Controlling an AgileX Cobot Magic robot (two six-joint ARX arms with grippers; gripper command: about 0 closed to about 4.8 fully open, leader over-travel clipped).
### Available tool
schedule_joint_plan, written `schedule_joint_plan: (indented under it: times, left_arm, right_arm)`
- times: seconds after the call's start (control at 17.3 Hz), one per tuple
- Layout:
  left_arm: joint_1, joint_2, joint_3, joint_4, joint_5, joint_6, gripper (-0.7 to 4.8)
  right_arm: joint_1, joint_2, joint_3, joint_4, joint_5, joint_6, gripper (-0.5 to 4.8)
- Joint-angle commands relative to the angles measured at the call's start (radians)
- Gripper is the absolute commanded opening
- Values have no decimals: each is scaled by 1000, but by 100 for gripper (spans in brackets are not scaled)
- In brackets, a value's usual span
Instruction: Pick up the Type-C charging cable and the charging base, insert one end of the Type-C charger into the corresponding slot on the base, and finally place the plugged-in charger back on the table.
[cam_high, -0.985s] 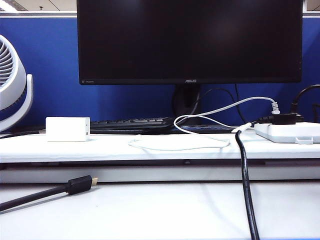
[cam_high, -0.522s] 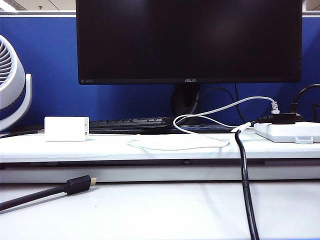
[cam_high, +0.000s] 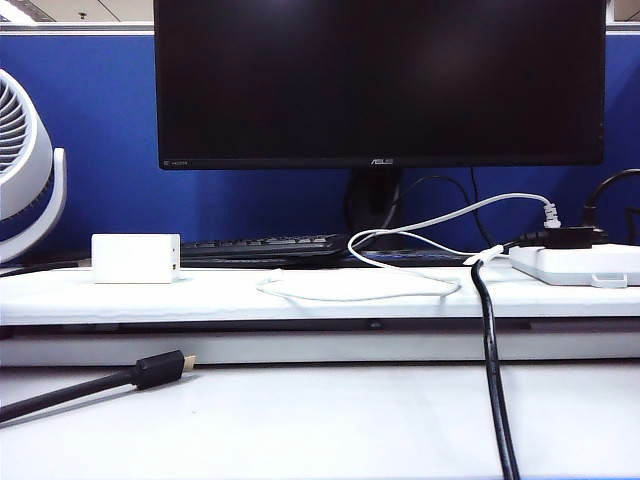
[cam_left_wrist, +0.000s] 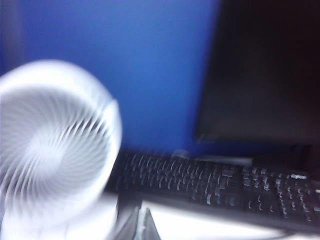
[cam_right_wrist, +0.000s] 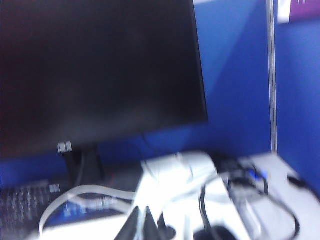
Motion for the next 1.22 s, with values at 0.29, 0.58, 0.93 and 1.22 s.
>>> schedule_joint_plan:
  times: [0.29,0.58,0.93,1.22]
  left_arm:
    - [-27,523,539,-409,286,429,-6]
    - [-213,687,546,-725,284,768,-6]
    - [-304,865,545,-800,239,801,428]
    - [-304,866,545,-791,174,1006,479]
  right_arm:
    - [2,449,380,19,-59,3,-2]
    - [26,775,566,19,-328,19,-2]
    - [166,835,576,-22,-310,21,-2]
    - [176,835,576,-65,-314,22,-1]
